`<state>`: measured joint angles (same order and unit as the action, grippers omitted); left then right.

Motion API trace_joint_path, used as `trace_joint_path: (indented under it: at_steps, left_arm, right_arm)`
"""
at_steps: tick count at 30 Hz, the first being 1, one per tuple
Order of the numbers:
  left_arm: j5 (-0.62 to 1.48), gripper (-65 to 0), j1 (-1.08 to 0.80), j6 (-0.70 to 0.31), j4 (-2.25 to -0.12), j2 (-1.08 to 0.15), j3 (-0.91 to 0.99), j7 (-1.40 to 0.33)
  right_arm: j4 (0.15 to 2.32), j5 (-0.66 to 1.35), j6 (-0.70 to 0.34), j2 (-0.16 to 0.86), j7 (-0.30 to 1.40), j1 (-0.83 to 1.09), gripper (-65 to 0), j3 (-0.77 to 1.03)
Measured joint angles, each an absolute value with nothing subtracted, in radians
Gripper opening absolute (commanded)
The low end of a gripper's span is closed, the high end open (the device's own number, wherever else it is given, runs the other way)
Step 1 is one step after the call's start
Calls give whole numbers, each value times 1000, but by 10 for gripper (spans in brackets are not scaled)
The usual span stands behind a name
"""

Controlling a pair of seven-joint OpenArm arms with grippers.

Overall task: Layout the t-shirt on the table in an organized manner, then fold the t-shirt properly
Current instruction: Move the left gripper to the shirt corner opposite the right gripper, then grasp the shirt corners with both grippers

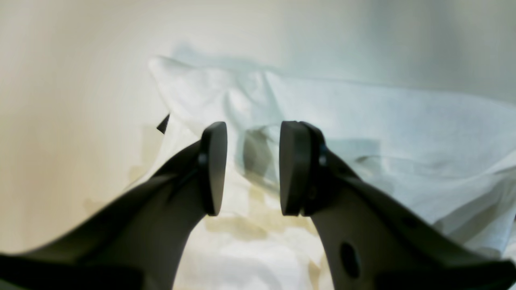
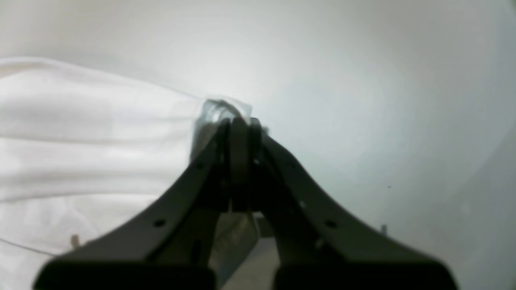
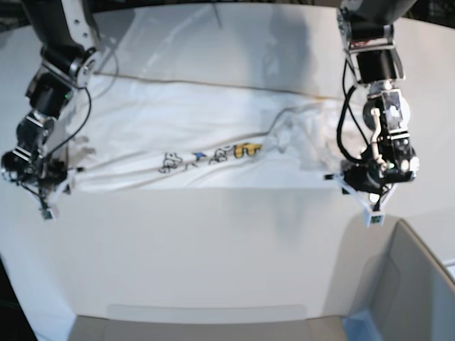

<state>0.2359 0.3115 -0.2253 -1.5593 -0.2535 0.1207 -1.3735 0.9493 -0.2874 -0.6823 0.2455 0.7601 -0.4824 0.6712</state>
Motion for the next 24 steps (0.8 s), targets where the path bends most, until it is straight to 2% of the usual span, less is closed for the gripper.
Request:
trace_joint_path:
  at_steps: [4, 9, 14, 19, 24]
  left_arm:
    - [236, -420, 319, -226, -1468, -254, 120, -1359]
    - [233, -420, 316, -288, -1431, -255, 120, -1298]
    - [232, -429, 330, -301, -1353, -255, 120, -1289]
    - [232, -588, 358, -301, -1301, -255, 123, -1231]
    - [232, -592, 352, -301, -1299, -255, 126, -1232]
  right_arm:
    - [949, -287, -682, 246, 760, -482, -650, 671]
    - [949, -287, -682, 246, 760, -482, -650, 671]
    - [949, -287, -682, 245, 760, -482, -650, 671]
    - [949, -287, -682, 246, 760, -482, -650, 671]
    - [949, -287, -682, 249, 760, -482, -650, 671]
